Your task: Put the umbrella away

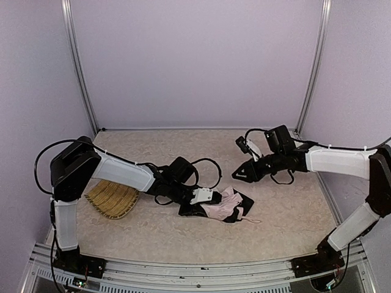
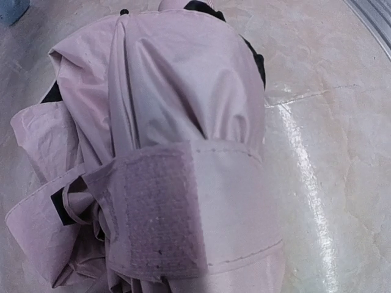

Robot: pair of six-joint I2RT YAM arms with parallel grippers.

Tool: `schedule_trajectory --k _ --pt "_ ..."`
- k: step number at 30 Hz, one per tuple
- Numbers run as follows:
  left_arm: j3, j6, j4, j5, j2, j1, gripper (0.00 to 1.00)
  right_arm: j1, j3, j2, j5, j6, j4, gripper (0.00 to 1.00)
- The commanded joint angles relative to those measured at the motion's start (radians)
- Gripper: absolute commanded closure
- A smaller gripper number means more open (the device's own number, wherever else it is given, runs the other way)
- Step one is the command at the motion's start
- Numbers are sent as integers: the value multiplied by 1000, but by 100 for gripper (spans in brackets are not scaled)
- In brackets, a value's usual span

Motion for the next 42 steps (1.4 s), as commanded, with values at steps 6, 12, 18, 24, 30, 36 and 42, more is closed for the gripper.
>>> schedule_trajectory --k 6,12,18,24,30,36,42 --pt "155 -134 -536 231 226 47 100 410 -330 -288 467 -467 233 50" --pt "273 -135 -685 295 322 71 100 517 -371 -249 632 -634 293 34" --pt "317 -140 -745 315 378 76 100 544 -340 -96 730 -710 294 13" --pt "328 -134 -762 326 392 77 100 544 -261 79 822 -712 219 19" --pt "342 -132 -773 329 397 88 92 546 -199 193 869 -662 118 64" --pt "219 -250 -500 241 230 120 1 548 -194 160 764 -644 70 86" --pt "-73 -371 5 65 -92 157 1 545 -154 180 639 -622 -27 92"
